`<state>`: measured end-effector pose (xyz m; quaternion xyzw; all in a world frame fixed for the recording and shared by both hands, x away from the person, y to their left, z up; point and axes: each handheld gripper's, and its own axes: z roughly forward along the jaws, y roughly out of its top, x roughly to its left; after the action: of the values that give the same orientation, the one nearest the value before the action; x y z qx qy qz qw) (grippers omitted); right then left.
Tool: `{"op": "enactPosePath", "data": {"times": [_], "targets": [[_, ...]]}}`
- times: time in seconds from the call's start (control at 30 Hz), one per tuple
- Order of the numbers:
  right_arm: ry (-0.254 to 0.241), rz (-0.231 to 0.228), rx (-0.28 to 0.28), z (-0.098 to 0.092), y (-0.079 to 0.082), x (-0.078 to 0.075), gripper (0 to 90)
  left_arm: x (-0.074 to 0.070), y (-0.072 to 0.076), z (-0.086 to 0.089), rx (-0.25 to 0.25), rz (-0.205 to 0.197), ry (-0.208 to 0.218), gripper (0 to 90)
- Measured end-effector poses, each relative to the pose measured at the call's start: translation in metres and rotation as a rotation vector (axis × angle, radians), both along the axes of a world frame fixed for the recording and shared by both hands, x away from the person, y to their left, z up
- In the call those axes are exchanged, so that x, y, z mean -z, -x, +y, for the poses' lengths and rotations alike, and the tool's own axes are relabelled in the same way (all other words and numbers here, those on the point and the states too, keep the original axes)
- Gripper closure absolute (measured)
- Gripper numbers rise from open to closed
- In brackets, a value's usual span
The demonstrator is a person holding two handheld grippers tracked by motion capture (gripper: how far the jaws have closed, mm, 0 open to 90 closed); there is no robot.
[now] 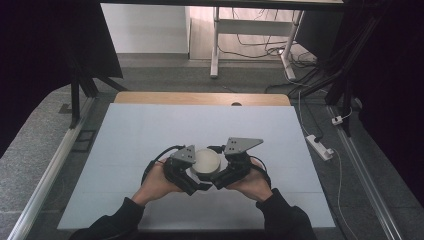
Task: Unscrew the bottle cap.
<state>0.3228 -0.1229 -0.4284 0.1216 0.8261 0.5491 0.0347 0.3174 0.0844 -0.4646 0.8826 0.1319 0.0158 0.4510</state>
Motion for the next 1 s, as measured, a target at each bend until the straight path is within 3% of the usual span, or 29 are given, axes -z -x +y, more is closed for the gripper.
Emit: {"op": "enactPosePath", "data": {"times": [0.43,0.77,0.83,1.0], "targets": [[-0.004,0.006,-0.034,0.0001,0.0008,-0.0005,7.1,0.0004,-0.0011,0.0032,0.056,0.002,0.01,7.4],[-0.028,0.001,-0.107,-0.0007,0.0029,-0.0022,7.1,0.0,-0.0001,0.006,0.155,0.009,0.032,7.4],[-0.048,0.01,-0.119,-0.0021,0.0024,-0.0033,7.0,0.0006,0.0011,0.0054,0.158,0.005,0.032,7.3],[-0.037,0.002,-0.119,-0.003,0.0031,-0.0039,7.0,0.0001,0.0011,0.0045,0.148,0.003,0.032,7.4]]}}
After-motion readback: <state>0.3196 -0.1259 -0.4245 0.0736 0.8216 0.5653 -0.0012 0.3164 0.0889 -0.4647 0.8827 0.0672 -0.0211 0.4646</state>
